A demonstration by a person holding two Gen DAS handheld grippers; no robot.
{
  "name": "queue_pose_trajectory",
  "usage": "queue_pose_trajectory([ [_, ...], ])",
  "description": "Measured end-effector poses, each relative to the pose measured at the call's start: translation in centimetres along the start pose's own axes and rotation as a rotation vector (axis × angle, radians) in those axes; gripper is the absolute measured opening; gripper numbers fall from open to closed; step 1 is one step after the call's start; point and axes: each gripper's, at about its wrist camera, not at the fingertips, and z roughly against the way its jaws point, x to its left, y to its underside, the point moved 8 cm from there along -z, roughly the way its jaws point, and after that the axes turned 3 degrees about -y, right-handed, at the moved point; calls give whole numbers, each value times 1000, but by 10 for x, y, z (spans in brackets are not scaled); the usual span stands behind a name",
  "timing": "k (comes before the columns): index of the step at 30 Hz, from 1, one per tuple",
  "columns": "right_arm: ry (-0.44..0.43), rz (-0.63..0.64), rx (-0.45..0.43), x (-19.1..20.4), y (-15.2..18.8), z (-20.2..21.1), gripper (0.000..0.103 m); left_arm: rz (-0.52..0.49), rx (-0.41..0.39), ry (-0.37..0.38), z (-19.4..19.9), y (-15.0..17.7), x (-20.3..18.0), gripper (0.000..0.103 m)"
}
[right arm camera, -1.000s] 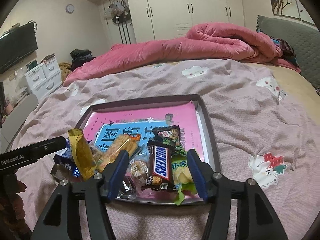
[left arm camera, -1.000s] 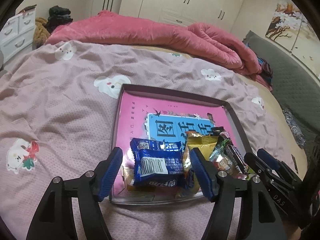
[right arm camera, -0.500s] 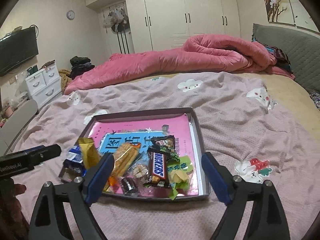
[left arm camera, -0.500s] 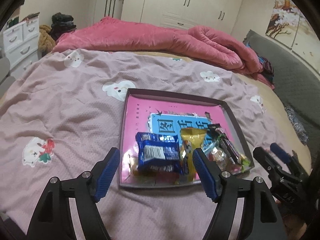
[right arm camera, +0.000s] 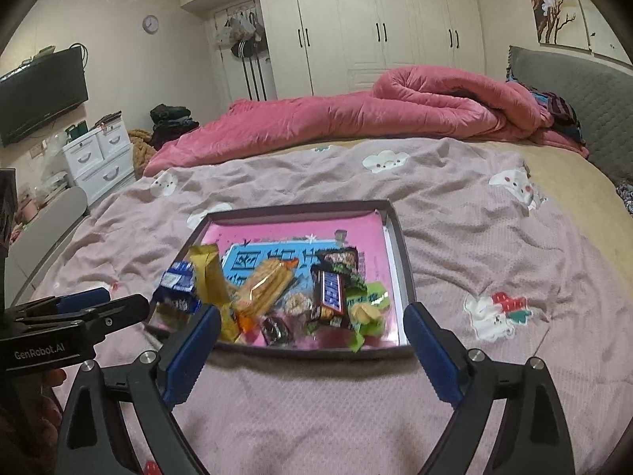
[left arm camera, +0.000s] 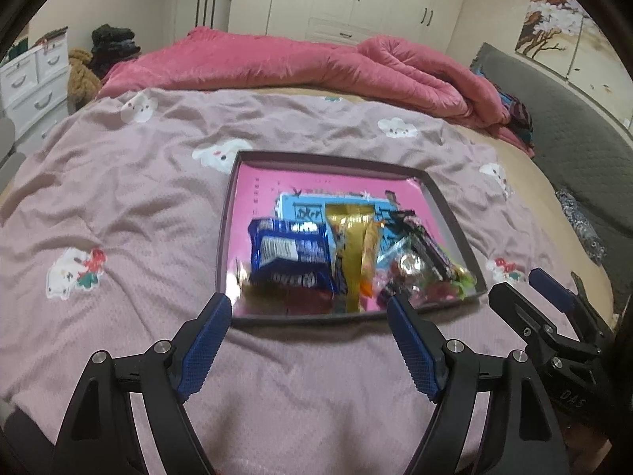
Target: Organize snacks
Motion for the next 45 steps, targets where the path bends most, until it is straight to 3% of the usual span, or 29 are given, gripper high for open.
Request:
queue_pose_trajectory([
  [17,16,4,106,5,53,17,96,9,70,-18,8,44,8,82],
  [45,40,-14,74,-1,51,30,99,-30,42,-42,18,46,6,82],
])
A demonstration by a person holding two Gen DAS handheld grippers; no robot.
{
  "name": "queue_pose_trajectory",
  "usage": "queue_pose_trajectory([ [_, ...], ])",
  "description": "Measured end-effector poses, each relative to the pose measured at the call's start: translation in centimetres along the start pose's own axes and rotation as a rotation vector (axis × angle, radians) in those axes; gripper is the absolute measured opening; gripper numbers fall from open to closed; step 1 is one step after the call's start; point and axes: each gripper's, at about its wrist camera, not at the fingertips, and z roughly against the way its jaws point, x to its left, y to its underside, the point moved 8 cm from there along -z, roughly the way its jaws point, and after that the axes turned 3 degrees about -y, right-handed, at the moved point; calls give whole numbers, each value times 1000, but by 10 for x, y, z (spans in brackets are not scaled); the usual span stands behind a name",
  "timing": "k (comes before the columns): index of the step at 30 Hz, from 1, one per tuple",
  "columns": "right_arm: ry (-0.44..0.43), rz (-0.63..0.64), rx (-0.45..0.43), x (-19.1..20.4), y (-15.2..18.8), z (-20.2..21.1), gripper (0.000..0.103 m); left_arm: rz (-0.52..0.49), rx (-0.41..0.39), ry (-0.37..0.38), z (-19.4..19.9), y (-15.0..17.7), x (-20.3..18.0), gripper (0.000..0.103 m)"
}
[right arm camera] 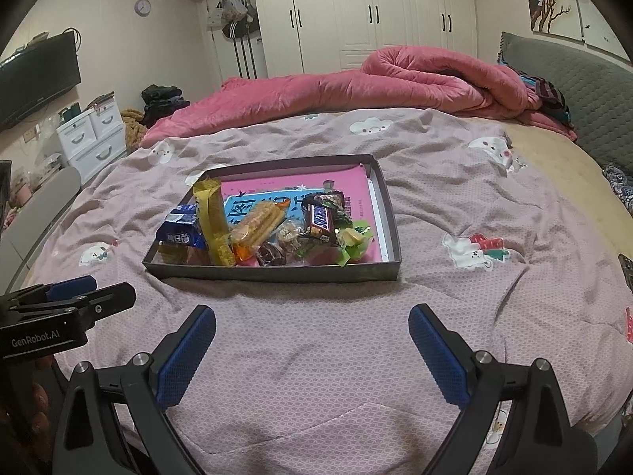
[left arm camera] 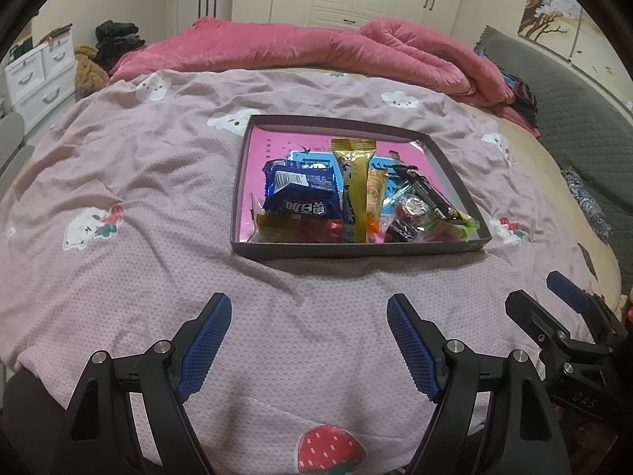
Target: Organize snacks
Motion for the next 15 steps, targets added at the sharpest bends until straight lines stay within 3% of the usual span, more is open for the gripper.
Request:
queue_pose_trajectory([
  [15,4,-4,11,-3,2,-2,99,-1,2,0,0,0,1,82],
])
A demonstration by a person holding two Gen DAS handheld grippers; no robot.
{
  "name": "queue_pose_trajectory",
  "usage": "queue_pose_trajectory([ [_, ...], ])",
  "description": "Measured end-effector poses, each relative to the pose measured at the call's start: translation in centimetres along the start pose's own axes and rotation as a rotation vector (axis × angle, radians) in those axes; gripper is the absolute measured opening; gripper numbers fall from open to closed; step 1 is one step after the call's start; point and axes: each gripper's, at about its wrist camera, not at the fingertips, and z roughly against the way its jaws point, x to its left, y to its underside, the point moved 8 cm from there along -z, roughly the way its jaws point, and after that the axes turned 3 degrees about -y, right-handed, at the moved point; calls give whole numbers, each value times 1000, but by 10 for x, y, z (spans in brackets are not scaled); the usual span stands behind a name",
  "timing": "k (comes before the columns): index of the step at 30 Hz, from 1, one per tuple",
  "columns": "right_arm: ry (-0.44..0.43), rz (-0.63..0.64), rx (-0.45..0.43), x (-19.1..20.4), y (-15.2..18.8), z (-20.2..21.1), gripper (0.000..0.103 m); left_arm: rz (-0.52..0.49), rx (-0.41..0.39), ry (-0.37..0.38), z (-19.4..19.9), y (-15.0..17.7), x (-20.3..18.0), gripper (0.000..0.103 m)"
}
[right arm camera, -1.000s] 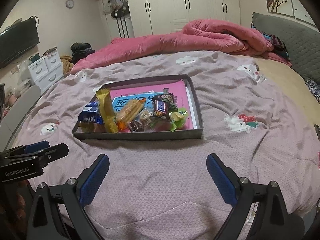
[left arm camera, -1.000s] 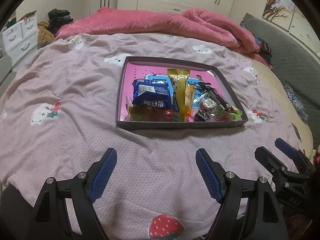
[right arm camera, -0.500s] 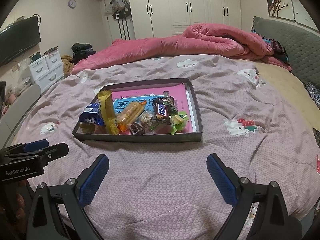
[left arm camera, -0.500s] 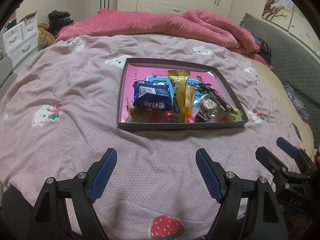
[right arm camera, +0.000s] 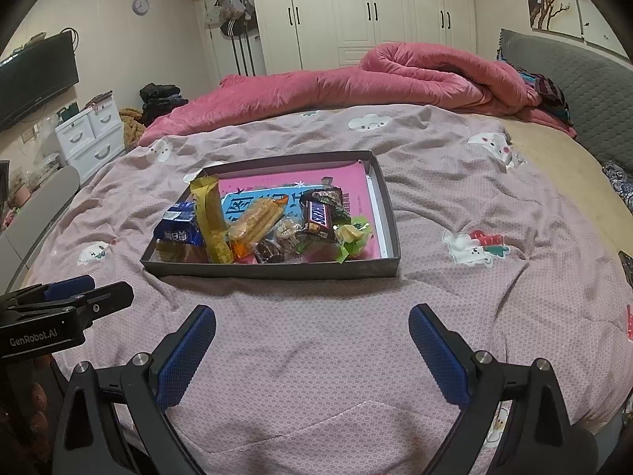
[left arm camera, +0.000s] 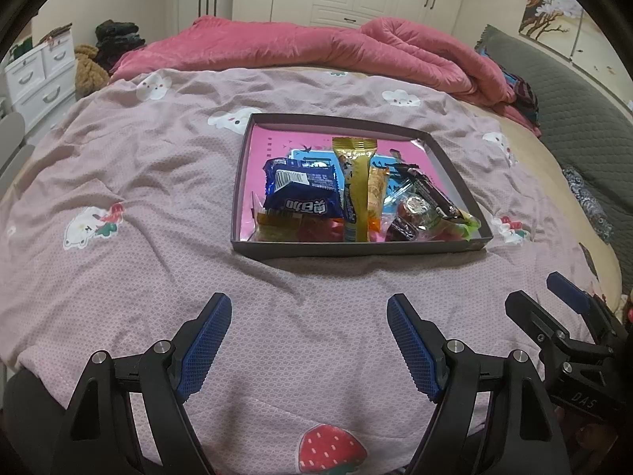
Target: Organize snacks
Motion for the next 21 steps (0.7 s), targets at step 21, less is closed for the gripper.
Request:
queue_pose_trajectory([
  [21,4,1,4,-2,1,-2,99,-8,-4,-15,1,0,-1,82],
])
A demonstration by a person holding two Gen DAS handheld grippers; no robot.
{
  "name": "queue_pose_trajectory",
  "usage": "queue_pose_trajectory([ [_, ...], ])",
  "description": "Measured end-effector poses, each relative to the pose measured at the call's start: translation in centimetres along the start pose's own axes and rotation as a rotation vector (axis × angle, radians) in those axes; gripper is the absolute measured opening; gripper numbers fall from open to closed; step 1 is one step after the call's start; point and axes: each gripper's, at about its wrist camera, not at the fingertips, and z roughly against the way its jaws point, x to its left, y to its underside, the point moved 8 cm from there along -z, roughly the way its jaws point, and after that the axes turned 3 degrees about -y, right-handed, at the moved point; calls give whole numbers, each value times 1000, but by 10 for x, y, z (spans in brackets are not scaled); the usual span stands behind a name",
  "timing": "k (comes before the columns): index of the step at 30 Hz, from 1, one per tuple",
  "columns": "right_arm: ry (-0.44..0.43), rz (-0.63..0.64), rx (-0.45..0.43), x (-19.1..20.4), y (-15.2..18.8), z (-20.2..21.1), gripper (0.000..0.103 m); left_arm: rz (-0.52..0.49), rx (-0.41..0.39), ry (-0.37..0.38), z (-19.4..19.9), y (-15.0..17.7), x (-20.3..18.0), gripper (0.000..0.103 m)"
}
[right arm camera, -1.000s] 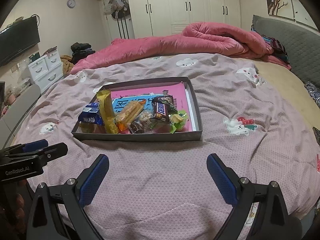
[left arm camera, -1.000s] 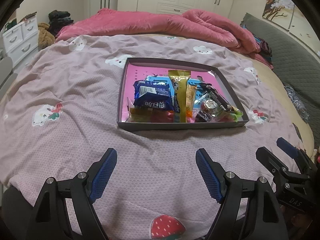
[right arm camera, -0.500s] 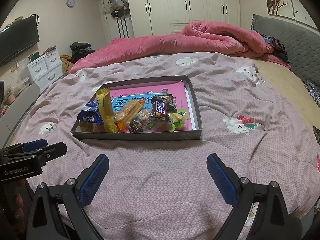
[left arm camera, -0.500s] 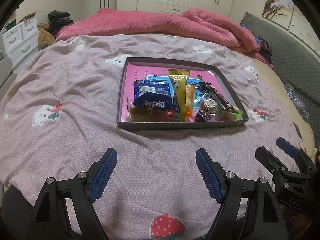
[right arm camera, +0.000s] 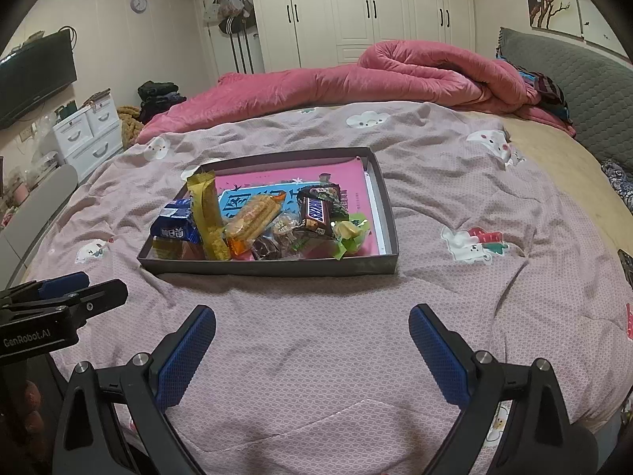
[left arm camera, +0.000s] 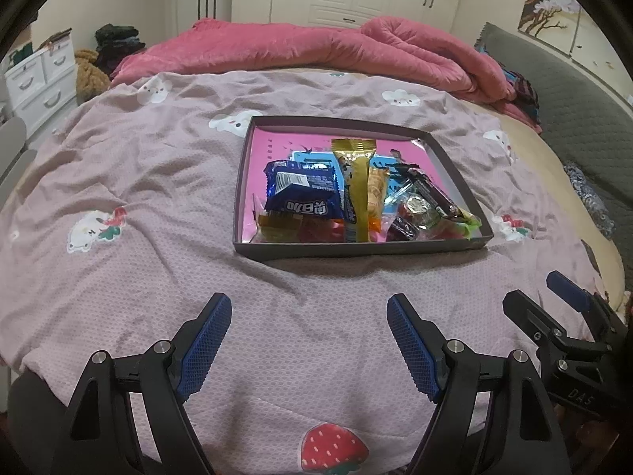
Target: Organize snacks
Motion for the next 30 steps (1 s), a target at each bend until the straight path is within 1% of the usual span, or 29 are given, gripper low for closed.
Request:
queue_pose_trajectory([
  [9,1,-1,0,-1,0,0,99,4,6,-8,0,-1,2,82],
  [12,1,-1,-1,-1,0,0,99,4,3,-10,0,-1,2,82],
  [15,1,-1,0,-1,0,0,101,3,-1,-12,-1,-1,2,82],
  [23,-7,3,6,-1,2,-4,101,-9,-9,-28,-3,-2,1,82],
  [26,-16,2,6,-1,3,-7,101,-2,-20,-41,-5,-4,5,82],
  [30,-26,-24,5,-7,1,-14,102,14,-25,-32,-9,-8,11,82],
])
